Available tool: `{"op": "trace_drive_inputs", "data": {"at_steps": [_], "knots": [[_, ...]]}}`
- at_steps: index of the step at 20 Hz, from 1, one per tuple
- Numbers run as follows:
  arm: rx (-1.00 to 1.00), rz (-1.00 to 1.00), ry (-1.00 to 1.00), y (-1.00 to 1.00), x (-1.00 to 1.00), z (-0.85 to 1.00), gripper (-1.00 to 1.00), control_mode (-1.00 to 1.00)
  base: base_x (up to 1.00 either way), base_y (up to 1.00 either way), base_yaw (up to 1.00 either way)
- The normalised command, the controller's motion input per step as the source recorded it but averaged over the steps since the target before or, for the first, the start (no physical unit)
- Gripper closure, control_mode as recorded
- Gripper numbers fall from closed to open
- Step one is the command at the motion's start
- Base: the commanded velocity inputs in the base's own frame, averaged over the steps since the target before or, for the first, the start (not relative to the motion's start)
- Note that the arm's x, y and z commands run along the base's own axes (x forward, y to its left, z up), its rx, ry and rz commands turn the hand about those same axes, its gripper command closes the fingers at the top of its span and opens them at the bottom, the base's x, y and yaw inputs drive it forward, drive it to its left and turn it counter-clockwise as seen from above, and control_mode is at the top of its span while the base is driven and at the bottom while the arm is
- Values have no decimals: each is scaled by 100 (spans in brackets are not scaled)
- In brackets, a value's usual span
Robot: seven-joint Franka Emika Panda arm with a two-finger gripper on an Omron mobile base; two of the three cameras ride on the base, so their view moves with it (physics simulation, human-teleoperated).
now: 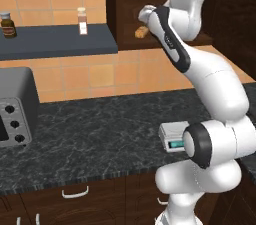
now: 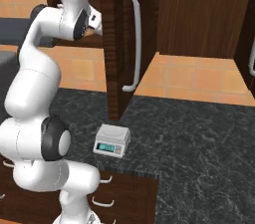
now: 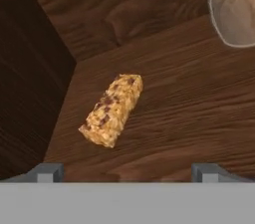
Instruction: Pick the bar and place it on the digital scale for weighing, and close the cabinet.
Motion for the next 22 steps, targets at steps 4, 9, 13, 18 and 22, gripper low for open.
{"op": "trace_drive_inputs", "data": {"at_steps": [4,9,13,18,22], "knots": [[3,0,13,0,64,-11,-100,-100,0,0,0],[0,0,9,6,50,-14,-100,-100,0,0,0],[0,0,3,10,45,-10,-100,-100,0,0,0],[1,0,7,14,39,-18,-100,-100,0,0,0],[4,0,8,17,25,-29,-100,-100,0,0,0]]}}
